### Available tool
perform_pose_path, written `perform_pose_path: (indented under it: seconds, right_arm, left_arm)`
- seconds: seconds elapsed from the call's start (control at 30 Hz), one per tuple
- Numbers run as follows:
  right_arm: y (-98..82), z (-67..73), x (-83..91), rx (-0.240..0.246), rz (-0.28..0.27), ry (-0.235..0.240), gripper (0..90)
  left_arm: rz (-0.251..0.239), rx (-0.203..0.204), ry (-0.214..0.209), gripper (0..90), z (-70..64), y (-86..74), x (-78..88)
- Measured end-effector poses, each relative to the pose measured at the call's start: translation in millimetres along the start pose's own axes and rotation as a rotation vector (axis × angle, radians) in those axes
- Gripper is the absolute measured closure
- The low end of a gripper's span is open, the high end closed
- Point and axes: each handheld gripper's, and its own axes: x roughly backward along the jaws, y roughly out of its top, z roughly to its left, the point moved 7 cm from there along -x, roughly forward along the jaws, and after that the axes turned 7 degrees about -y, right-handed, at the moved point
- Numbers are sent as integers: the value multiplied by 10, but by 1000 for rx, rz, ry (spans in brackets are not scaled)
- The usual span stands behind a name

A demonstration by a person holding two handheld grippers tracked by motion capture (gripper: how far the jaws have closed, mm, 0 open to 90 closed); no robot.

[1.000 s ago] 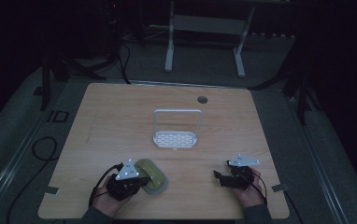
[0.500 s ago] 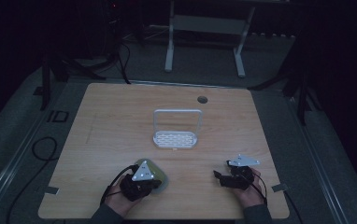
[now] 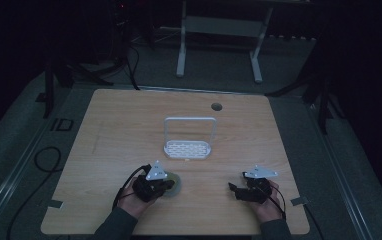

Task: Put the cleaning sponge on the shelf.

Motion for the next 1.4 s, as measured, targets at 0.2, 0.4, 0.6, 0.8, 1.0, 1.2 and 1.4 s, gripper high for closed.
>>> perform_pose_path:
  seconds: [0.2,0.4,0.6,0.8,1.0,1.2,1.4]
  right_arm:
    - [0,0,0,0,0,0,267]
    - [1,-2,-1,3,-1,0,267]
    - [0,-1,0,1,0,0,267]
    - [0,-1,0,0,0,0,267]
    - [-1,-1,0,1,0,0,267]
    - [-1,-1,0,1,0,0,267]
    - [0,-1,0,1,0,0,267]
  left_arm:
    - [9,2,26,900,125,51,14]
    - [2,23,50,900,241,91,19]
    - [-23,35,43,898,326,150,118]
    - [-41,48,18,796,406,190,221]
    - [-33,40,-2,703,448,216,285]
    - [-12,35,-19,641,505,230,319]
    - [18,27,-31,625,561,247,347]
